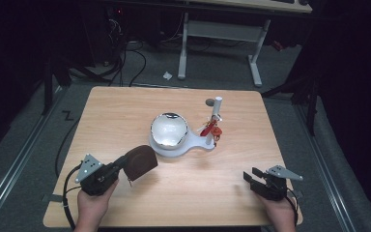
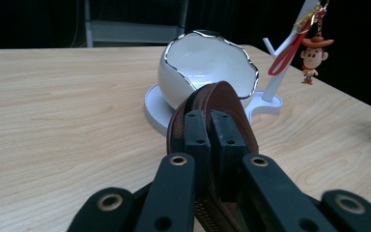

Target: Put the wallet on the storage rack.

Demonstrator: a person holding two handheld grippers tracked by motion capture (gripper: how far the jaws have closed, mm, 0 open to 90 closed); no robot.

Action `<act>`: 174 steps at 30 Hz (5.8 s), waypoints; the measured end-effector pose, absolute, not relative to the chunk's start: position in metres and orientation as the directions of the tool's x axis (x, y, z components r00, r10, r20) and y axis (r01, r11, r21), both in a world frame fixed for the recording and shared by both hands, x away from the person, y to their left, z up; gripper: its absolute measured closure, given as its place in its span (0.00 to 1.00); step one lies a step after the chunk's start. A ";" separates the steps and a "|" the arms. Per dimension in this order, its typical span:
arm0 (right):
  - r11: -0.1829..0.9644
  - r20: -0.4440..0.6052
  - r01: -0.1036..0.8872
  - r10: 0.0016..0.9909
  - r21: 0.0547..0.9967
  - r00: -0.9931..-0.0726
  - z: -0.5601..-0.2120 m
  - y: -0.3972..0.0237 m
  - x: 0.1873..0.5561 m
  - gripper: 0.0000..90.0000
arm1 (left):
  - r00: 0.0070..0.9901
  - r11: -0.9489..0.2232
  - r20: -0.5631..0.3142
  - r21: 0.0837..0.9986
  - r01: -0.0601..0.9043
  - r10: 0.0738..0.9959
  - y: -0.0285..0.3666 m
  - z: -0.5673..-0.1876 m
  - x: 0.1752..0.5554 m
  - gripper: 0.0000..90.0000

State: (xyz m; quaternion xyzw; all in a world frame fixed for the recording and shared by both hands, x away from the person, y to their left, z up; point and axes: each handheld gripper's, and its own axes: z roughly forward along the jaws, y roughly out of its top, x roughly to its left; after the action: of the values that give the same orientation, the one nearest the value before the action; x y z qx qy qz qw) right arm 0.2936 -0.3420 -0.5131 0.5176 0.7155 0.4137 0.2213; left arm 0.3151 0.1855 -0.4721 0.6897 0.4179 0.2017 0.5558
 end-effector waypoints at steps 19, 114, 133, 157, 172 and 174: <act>0.145 0.102 0.516 0.902 0.844 -0.419 -0.507 -0.336 0.292 0.60 | 0.553 -0.084 -0.122 0.940 0.332 0.824 0.165 -0.427 0.347 0.97; 0.122 0.135 0.541 0.901 0.832 -0.412 -0.511 -0.344 0.290 0.61 | 0.470 -0.322 0.058 0.801 0.505 0.881 0.058 -0.414 0.458 0.96; 0.124 0.137 0.543 0.899 0.831 -0.416 -0.512 -0.343 0.291 0.61 | 0.491 -0.275 0.008 0.836 0.475 0.871 0.058 -0.410 0.455 0.62; 0.134 0.143 0.549 0.890 0.825 -0.432 -0.517 -0.336 0.298 0.53 | 0.554 -0.208 -0.092 0.866 0.455 0.828 0.099 -0.412 0.423 0.36; 0.147 0.132 0.551 0.891 0.821 -0.435 -0.517 -0.335 0.294 0.55 | 0.576 -0.194 -0.136 0.859 0.474 0.806 0.136 -0.445 0.393 0.25; 0.147 0.134 0.557 0.892 0.817 -0.432 -0.517 -0.335 0.294 0.55 | 0.573 -0.196 -0.134 0.857 0.477 0.808 0.139 -0.451 0.387 0.25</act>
State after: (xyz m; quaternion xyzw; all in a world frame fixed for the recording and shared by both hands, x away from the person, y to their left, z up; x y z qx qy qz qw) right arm 0.2939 -0.3348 -0.5173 0.4955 0.7311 0.4257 0.1968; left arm 0.3875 0.1394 -0.4512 0.7529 0.4267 0.1767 0.4688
